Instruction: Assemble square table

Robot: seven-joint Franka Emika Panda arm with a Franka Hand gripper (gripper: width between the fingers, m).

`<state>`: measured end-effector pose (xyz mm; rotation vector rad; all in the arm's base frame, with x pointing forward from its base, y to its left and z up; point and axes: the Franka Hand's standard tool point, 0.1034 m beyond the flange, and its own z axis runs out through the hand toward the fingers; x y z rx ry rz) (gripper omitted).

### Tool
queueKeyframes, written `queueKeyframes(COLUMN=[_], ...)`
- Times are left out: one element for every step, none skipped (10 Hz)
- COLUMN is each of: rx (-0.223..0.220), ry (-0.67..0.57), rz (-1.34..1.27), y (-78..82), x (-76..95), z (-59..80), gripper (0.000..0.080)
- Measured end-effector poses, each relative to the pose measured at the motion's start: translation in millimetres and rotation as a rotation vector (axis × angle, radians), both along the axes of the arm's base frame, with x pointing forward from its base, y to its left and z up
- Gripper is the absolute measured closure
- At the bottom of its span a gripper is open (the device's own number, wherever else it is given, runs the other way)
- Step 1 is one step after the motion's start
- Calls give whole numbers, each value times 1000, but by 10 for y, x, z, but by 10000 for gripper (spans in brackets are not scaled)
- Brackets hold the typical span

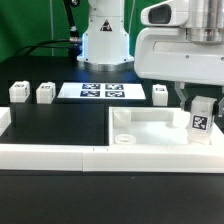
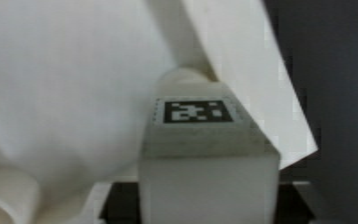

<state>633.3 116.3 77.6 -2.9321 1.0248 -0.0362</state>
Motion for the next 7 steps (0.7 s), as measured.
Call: queueKeyframes(rx=[-8,-10,4,18,39,57,65], ry=[27,40,48,50,43,45,48], rz=[-178,-266,-452,-596,-719,-866,-932], y=[12,6,-16,-41,-61,-68,-80], x=[1,11,12,14,0,-15,-26], z=[6,0,-2,-8,-16,-15,-15], gripper=[509,508,508,508,508,508,507])
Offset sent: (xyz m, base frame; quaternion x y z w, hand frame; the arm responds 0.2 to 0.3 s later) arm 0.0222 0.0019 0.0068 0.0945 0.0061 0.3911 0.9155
